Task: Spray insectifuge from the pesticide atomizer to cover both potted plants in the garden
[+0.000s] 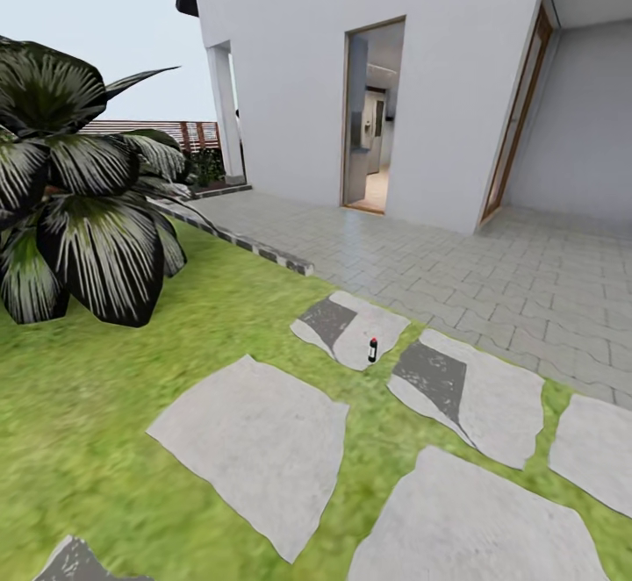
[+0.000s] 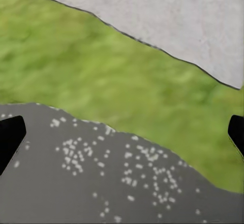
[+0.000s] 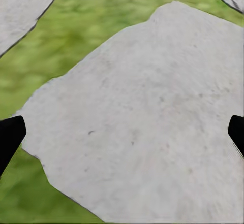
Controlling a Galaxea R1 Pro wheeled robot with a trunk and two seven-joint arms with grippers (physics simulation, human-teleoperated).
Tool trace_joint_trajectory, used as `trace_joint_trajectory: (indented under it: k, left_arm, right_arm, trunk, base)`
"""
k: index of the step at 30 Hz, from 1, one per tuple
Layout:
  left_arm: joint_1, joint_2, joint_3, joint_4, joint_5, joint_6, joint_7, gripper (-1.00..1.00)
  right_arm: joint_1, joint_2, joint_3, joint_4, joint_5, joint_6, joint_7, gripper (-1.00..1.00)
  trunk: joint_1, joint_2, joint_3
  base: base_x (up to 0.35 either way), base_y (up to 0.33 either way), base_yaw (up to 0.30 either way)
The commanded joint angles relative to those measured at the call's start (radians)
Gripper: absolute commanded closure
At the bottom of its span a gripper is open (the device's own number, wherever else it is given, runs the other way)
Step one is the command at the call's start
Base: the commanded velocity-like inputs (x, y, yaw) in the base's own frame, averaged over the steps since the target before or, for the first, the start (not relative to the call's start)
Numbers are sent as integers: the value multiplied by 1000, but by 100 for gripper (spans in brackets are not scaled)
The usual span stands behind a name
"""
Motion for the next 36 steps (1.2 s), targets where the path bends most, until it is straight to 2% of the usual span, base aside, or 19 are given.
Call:
trace_joint_trajectory:
  k: [1, 13, 36]
  left_arm:
    - [-1, 0, 2, 1, -2, -3, 0, -100]
    - [-1, 0, 2, 1, -2, -3, 0, -100]
    - [-1, 0, 2, 1, -2, -4, 0, -100]
  right_arm:
    - [0, 0, 0, 1, 1, -3, 0, -100]
    - [0, 0, 0, 1, 1, -2, 0, -100]
    - [0, 0, 0, -1, 1, -3, 0, -100]
  trunk:
    - [0, 0, -1]
    - [0, 0, -1]
    - [0, 0, -1]
  base:
    - [339, 0, 0]
    - [339, -7, 0]
    - [339, -71, 0]
